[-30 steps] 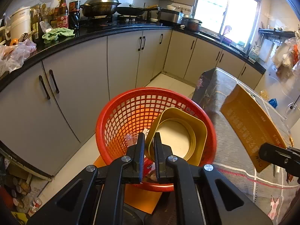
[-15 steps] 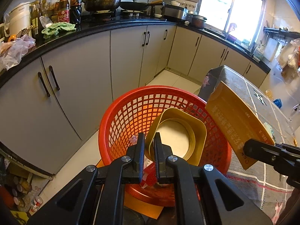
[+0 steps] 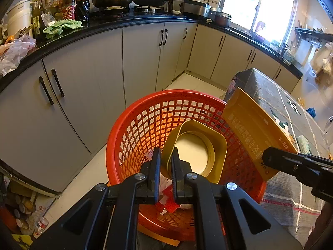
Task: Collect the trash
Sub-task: 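Open both tools to drop the container and box into the basket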
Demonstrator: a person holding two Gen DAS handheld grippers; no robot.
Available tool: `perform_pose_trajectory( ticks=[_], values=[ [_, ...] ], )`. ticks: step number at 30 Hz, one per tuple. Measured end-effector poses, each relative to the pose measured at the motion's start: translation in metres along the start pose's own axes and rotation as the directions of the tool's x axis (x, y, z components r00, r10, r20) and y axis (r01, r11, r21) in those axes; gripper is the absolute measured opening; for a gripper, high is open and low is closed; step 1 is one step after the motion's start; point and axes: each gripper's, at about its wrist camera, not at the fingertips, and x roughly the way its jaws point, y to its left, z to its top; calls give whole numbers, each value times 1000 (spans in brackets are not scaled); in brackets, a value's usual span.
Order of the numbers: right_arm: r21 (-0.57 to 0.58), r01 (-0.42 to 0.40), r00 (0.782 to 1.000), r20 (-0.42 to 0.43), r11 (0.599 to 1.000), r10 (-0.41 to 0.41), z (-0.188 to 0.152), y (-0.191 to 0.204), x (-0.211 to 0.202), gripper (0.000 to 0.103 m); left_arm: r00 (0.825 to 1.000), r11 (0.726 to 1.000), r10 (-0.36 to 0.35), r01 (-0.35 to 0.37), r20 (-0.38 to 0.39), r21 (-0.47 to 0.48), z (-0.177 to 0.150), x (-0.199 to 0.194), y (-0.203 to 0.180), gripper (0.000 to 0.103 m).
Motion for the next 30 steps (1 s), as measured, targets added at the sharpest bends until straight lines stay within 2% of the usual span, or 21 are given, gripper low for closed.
perform_pose_trajectory(
  ticks=[9,18,23,30],
  values=[
    [21,-5,1000,-21,1000,6,2,-1,9,28,1000,1000,11,-11,-13,16,-1,5,-4,9],
    [29,-4,1000,5,1000,3,0,-3,-5,28,1000,1000,12,-12,-1,12,-2,-2,-4,17],
    [35,-1,1000,19,999,0,-2,-5,-13,28,1000,1000,16,-17,15,19,-2,-8,-7,27],
    [36,7,999,38,999,-9,-5,-5,-22,29,1000,1000,15,-16,24,13,-2,-14,-7,30]
  ],
)
